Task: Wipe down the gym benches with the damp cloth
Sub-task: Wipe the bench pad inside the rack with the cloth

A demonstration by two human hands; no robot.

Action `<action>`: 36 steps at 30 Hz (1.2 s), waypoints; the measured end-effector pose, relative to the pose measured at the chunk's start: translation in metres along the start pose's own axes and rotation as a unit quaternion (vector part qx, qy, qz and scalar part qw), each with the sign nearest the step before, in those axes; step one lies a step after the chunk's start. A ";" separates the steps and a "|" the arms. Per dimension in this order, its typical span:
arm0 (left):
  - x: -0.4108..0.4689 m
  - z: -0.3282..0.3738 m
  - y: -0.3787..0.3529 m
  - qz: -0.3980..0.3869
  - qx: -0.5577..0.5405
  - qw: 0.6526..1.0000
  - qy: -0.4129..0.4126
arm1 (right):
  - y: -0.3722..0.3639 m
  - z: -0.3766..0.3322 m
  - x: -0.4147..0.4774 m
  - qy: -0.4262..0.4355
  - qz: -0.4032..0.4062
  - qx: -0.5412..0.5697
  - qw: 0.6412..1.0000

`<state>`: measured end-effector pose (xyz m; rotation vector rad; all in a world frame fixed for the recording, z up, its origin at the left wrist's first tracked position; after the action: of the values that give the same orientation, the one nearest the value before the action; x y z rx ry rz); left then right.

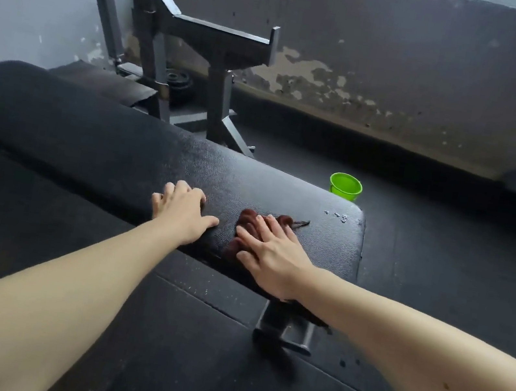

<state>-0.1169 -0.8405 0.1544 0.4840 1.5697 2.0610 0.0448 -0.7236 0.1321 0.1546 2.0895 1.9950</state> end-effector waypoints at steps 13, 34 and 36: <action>-0.043 -0.033 -0.006 0.106 -0.078 0.988 0.084 | 0.006 -0.010 0.122 0.071 -0.017 0.026 0.997; -0.087 0.017 -0.034 0.207 -0.160 0.958 0.119 | -0.001 0.027 -0.045 0.297 0.084 0.058 0.949; -0.087 0.017 -0.034 0.205 -0.160 0.958 0.123 | -0.001 0.033 -0.032 0.292 0.060 0.067 0.952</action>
<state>-0.0304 -0.8708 0.1282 0.4755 1.3031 2.7236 0.0844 -0.6994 0.1338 -0.3393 2.6245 2.1581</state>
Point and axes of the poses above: each hand's wrist, its own x-axis towards the middle knuckle, its own y-axis out of the back of the hand, z = x × y, the point moved 5 cm from there along x, towards the middle knuckle, and after that the axes turned 3 degrees about -x, right-handed, at the moved point
